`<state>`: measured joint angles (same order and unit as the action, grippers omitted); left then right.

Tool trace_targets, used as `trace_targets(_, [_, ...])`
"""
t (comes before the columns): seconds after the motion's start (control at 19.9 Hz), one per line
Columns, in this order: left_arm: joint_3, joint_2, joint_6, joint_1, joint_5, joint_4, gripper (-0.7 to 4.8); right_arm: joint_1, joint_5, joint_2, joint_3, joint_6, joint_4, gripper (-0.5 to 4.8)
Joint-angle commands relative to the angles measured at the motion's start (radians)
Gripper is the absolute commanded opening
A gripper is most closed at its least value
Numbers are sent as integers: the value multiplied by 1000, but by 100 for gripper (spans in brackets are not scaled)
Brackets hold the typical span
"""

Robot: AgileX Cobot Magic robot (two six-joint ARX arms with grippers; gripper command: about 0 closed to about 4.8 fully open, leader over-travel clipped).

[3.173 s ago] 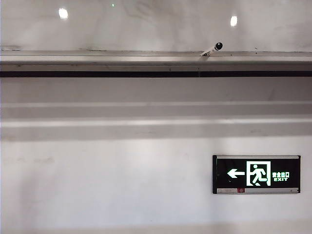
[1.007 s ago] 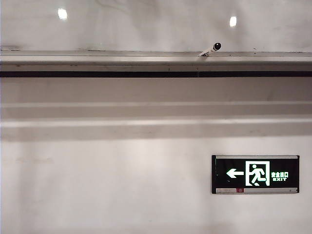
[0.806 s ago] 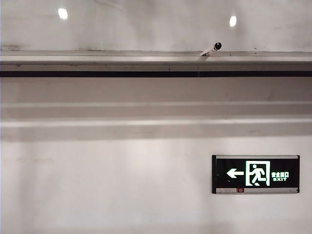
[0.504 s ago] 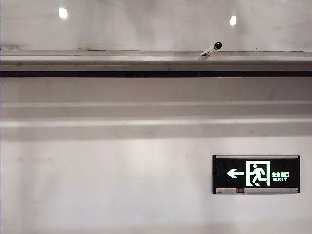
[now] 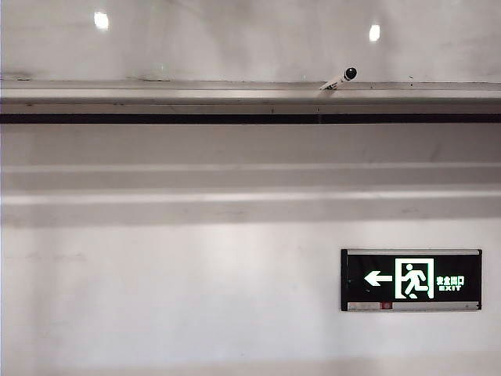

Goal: Wipe the whiteboard clean using the black magnetic whiteboard eraser attached to the whiteboard.

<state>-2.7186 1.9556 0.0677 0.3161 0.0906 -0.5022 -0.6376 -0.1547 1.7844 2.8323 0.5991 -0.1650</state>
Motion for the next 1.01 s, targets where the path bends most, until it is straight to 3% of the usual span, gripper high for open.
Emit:
trace_targets(0.05, [-2, 43, 64, -1, 3, 55, 443, -2, -1, -5, 3, 0, 8, 479])
trace_targets(0.25, [-2, 107, 82, -1, 26, 70, 420, -2, 0, -6, 3, 0, 7, 479])
trace_targets(0.4, [-1, 134, 127, -1, 20, 79, 270, -2, 0, -6, 3, 0, 5, 479])
trace_targets(0.5, [-1, 138, 128, 4, 19, 103, 128, -2, 0, -7, 3, 0, 4, 479])
trace_targets(0.55, [-1, 140, 127, 14, 17, 121, 102, -2, 0, -7, 3, 0, 4, 479])
trace_targets(0.71, [-1, 146, 114, 46, -2, 148, 79, -2, 0, -7, 3, 0, 5, 479])
trace_targets(0.91, [-1, 180, -32, 140, -8, 175, 79, -2, 0, -7, 3, 0, 4, 479])
trace_targets(1.01, [-1, 198, -63, 165, -22, 187, 79, -2, 0, -7, 3, 0, 3, 479])
